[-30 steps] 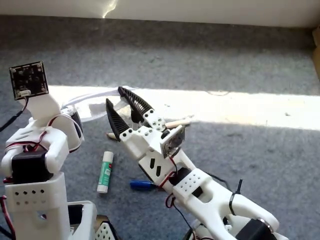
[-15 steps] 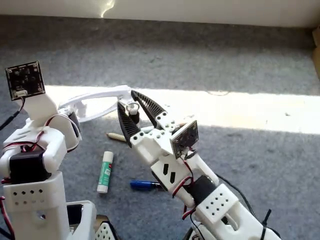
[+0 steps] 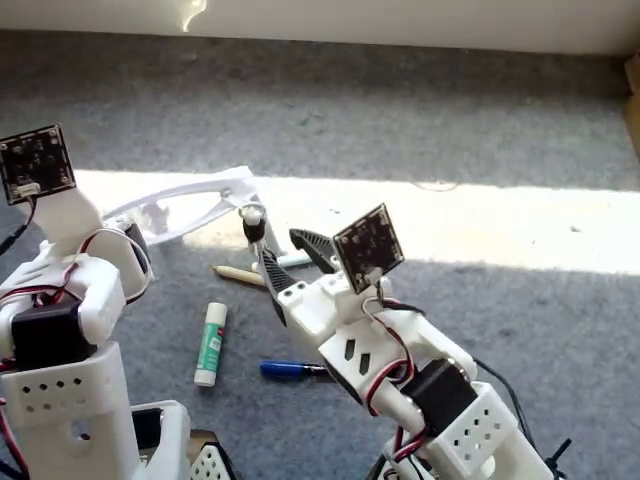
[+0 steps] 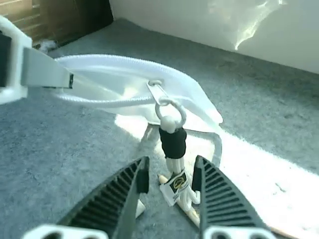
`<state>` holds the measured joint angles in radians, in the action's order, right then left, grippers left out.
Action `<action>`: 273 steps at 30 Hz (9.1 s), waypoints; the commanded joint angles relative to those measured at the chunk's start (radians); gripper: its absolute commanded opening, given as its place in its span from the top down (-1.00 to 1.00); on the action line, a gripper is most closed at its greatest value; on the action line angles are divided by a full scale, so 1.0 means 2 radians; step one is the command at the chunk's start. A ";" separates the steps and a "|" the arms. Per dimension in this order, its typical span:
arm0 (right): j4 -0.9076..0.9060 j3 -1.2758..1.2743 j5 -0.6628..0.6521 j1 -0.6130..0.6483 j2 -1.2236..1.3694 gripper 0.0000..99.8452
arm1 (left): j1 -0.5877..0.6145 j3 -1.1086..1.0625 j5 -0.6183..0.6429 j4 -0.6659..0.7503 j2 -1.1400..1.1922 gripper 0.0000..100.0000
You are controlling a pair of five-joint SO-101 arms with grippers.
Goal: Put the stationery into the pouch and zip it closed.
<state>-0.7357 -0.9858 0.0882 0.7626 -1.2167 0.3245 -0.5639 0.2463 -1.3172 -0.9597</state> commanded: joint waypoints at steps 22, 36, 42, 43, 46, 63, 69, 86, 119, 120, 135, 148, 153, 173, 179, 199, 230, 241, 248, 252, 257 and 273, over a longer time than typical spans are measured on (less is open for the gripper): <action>-0.217 -0.088 -0.123 0.043 0.013 0.71 | 0.059 0.003 0.012 0.010 -0.010 0.99; -0.117 -0.068 -0.125 0.089 0.152 0.71 | 0.059 0.003 0.012 0.010 -0.010 0.99; -0.082 -0.057 -0.123 0.104 0.226 0.71 | 0.059 0.003 0.012 0.010 -0.010 0.99; -0.076 -0.056 -0.123 0.110 0.230 0.71 | 0.059 0.003 0.012 0.010 -0.010 0.99; -0.062 -0.056 -0.122 0.123 0.237 0.71 | 0.059 0.004 0.012 0.012 -0.010 0.99; 0.016 -0.062 -0.122 0.128 0.238 0.71 | 0.059 0.002 0.012 0.017 -0.010 0.99; 0.016 -0.061 -0.121 0.131 0.273 0.72 | 0.059 0.002 0.011 0.017 -0.010 0.99; 0.016 -0.060 -0.121 0.135 0.351 0.72 | 0.059 0.003 0.010 0.017 -0.010 0.99; 0.003 -0.084 -0.125 0.126 0.353 0.86 | 0.057 0.002 0.010 0.016 -0.010 0.99; 0.003 -0.084 -0.125 0.126 0.352 0.91 | 0.057 0.002 0.010 0.016 -0.010 0.99; 0.001 -0.081 -0.122 0.086 0.345 0.98 | 0.056 0.001 0.010 0.016 -0.010 0.99; -0.083 -0.059 -0.122 0.069 0.247 0.99 | 0.056 0.001 0.010 0.016 -0.010 0.99; -0.105 -0.091 -0.122 0.042 0.131 0.99 | 0.056 0.001 0.009 0.016 -0.010 0.99; -0.176 -0.092 -0.102 0.027 -0.109 0.99 | 0.055 0.001 0.009 0.014 -0.010 0.99; -0.176 -0.091 -0.101 -0.026 -0.109 0.99 | 0.055 0.000 0.009 0.014 -0.010 0.99; -0.204 0.007 -0.087 -0.032 -0.109 0.99 | 0.055 0.000 0.009 0.015 -0.010 0.99; -0.132 0.107 -0.087 -0.029 -0.106 0.99 | 0.055 0.000 0.009 0.014 -0.010 0.99; -0.072 0.110 -0.087 -0.029 -0.106 0.99 | 0.055 0.000 0.010 0.015 -0.010 0.99; -0.028 0.110 -0.087 -0.026 -0.106 0.99 | 0.055 0.000 0.010 0.015 -0.010 0.99; -0.005 0.109 -0.087 0.003 -0.106 0.99 | 0.055 0.000 0.010 0.015 -0.010 0.99; 0.033 0.107 -0.087 0.018 -0.105 0.99 | 0.055 0.000 0.010 0.016 -0.010 0.99; 0.170 0.105 -0.086 0.061 -0.105 0.99 | 0.043 0.000 0.012 0.014 -0.010 0.99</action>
<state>-0.4488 -0.8247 -0.0928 0.8730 -1.4346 0.4273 -0.5715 0.2601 -1.3050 -0.9597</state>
